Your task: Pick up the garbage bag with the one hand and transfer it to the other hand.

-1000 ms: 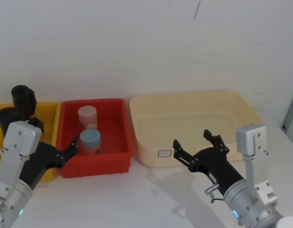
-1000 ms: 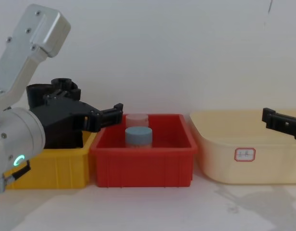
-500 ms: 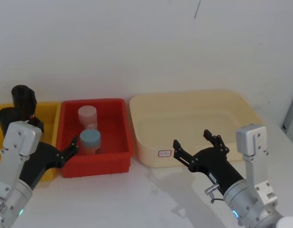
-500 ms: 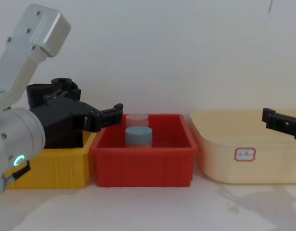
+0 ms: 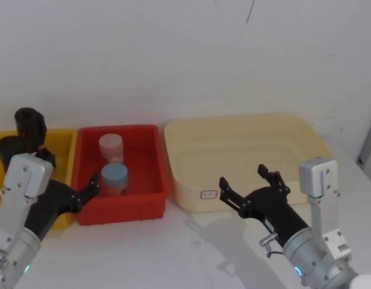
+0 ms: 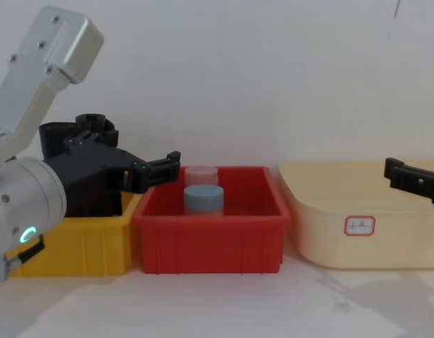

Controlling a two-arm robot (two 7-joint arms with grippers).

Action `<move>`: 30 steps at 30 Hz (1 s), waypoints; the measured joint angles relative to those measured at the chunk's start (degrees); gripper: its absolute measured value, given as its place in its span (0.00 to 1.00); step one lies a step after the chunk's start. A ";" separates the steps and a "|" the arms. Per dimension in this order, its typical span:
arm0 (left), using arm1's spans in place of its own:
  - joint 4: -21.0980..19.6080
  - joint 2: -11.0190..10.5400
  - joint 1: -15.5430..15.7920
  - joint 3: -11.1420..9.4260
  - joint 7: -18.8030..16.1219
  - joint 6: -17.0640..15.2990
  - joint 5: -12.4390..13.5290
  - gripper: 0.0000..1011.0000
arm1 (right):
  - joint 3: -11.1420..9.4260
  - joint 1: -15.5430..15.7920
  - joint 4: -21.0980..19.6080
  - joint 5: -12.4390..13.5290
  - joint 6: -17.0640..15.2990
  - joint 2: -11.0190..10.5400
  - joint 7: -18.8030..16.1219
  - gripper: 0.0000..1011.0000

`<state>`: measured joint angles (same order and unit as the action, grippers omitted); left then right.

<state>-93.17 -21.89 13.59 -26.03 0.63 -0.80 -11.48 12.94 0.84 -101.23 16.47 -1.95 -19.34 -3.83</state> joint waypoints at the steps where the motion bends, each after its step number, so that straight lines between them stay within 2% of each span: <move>1: 0.00 0.00 0.00 0.00 0.00 0.00 0.00 0.99 | 0.00 0.00 0.00 0.00 0.00 0.00 0.00 0.99; 16: -0.51 -0.14 -0.34 0.08 0.65 -0.33 -0.22 0.99 | 0.00 0.00 0.00 0.00 0.00 0.00 0.00 0.99; 25: -4.42 -1.99 -4.07 1.74 1.16 -1.18 -1.57 0.99 | 0.00 0.00 0.00 0.00 0.00 0.00 0.00 0.99; 27: -5.95 -2.90 -5.99 2.96 1.06 -1.32 -2.19 0.99 | 0.00 0.00 0.00 0.00 0.00 0.00 0.00 0.99; 30: -7.02 -3.45 -7.18 3.92 0.89 -1.40 -2.65 0.99 | 0.00 0.00 0.00 0.00 0.00 0.00 0.00 0.99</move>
<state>-100.20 -25.34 6.41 -22.11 1.52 -2.19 -14.13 12.94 0.84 -101.23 16.47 -1.95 -19.34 -3.83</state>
